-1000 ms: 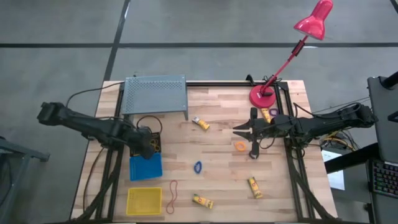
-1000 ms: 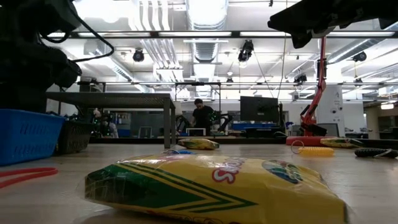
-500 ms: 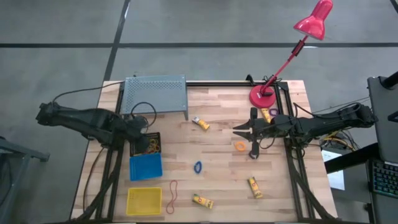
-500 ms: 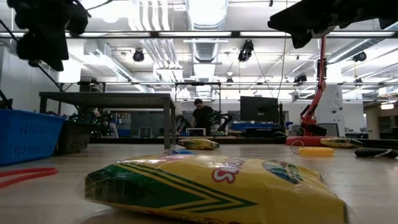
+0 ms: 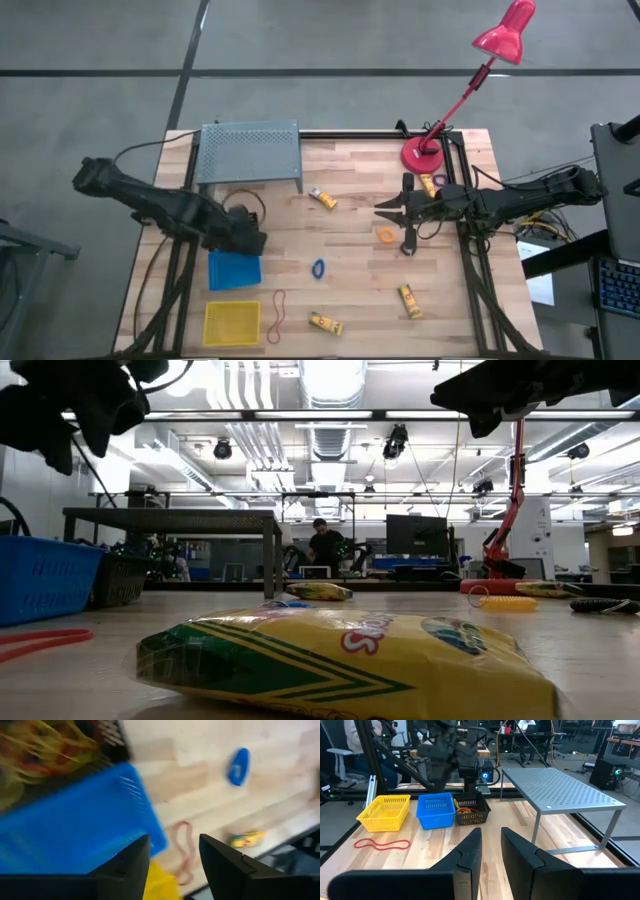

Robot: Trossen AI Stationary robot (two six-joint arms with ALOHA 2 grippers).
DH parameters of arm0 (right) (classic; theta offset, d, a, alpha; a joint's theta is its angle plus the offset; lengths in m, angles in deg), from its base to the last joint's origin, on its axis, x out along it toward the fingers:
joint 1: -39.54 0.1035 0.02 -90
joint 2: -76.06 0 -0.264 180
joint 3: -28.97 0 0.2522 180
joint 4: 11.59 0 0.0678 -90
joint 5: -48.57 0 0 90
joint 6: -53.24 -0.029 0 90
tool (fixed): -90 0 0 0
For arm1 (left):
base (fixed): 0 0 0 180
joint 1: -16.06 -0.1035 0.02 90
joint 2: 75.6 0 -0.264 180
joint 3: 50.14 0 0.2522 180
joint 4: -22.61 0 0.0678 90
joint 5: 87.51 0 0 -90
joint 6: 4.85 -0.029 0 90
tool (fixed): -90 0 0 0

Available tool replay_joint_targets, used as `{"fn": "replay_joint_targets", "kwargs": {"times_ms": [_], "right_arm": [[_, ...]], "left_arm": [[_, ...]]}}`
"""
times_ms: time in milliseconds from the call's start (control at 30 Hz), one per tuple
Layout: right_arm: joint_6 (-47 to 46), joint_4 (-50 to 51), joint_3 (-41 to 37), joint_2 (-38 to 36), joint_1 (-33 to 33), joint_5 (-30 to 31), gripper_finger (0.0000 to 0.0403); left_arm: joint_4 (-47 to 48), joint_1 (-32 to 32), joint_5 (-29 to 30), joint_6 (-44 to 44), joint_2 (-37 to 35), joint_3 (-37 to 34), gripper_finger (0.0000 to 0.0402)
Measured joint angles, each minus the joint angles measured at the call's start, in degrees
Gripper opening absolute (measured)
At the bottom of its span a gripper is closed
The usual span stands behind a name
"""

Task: Pick & Place Office Desk Supplies
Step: Put the red rubber band in the black bin

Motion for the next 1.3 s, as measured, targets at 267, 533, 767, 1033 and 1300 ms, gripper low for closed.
{"fn": "replay_joint_targets", "kwargs": {"times_ms": [267, 533, 767, 1033, 1300], "right_arm": [[0.00, 0.00, 0.00, 0.00, -0.02, 0.00, 0.0068], [0.03, 0.00, 0.00, 0.00, 0.00, 0.00, 0.0068], [0.07, 0.00, 0.00, 0.00, 0.00, 0.00, 0.0068], [0.06, 0.00, 0.00, 0.00, -0.02, 0.00, 0.0068], [0.02, 0.00, 0.00, 0.00, 0.00, 0.01, 0.0068]], "left_arm": [[-5.68, 4.44, 2.38, 4.95, 14.81, 9.33, 0.0175], [-4.12, 6.76, 1.31, -0.95, 28.09, 19.19, 0.0174], [-4.65, 10.57, -2.36, -1.09, 34.78, 21.55, 0.0174], [-8.02, 12.95, -6.75, 0.91, 39.26, 21.22, 0.0174], [-8.62, 13.60, -5.55, 2.37, 39.41, 21.17, 0.0146]]}}
